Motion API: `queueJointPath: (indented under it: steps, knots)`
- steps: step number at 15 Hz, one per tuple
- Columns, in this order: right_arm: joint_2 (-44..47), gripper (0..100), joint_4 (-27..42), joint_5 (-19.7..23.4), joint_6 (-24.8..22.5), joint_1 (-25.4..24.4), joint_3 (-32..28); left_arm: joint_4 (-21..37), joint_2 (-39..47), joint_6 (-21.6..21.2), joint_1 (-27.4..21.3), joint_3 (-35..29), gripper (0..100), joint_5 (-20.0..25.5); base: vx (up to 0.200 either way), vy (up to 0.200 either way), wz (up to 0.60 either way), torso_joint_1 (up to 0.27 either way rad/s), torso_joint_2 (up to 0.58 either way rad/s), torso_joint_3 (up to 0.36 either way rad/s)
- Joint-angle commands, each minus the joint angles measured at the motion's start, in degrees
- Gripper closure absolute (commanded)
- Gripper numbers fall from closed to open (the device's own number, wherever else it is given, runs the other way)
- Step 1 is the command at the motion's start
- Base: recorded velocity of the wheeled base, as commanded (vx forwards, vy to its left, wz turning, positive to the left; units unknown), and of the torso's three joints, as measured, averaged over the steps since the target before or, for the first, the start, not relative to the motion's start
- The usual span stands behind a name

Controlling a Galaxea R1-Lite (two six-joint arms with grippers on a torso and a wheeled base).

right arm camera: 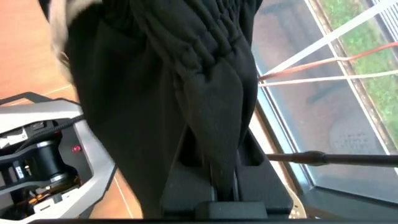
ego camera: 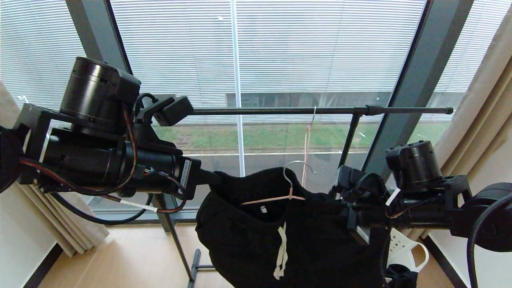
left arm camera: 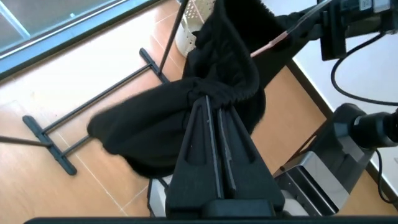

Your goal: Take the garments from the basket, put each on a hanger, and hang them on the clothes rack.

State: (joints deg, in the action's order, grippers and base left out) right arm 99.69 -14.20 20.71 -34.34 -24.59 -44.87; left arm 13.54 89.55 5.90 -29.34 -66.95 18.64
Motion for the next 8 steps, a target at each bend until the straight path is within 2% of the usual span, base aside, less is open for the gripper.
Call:
queueJointPath:
  steps: [1,3,6,8]
  knots:
    - [0.8,100,-0.1,-0.1,0.1,-0.3,0.1,0.0,-0.5,0.0,0.1,-0.5,100,0.0,0.0,0.0,0.0,0.0,0.0,0.0]
    - [0.3,100,-0.1,2.6,3.3,-0.5,-0.2,1.0,-0.2,0.3,-1.0,-2.0,100,-0.1,0.0,0.0,0.0,0.0,0.0,0.0]
    - [-0.2,100,-0.6,2.7,12.7,-2.0,-1.7,1.1,1.9,0.7,-2.9,-3.3,100,-3.4,0.0,0.0,0.0,0.0,0.0,0.0]
    - [-0.5,100,-4.2,2.8,13.2,-2.0,-0.5,1.1,3.3,0.8,-3.8,-3.7,100,-6.1,0.0,0.0,0.0,0.0,0.0,0.0]
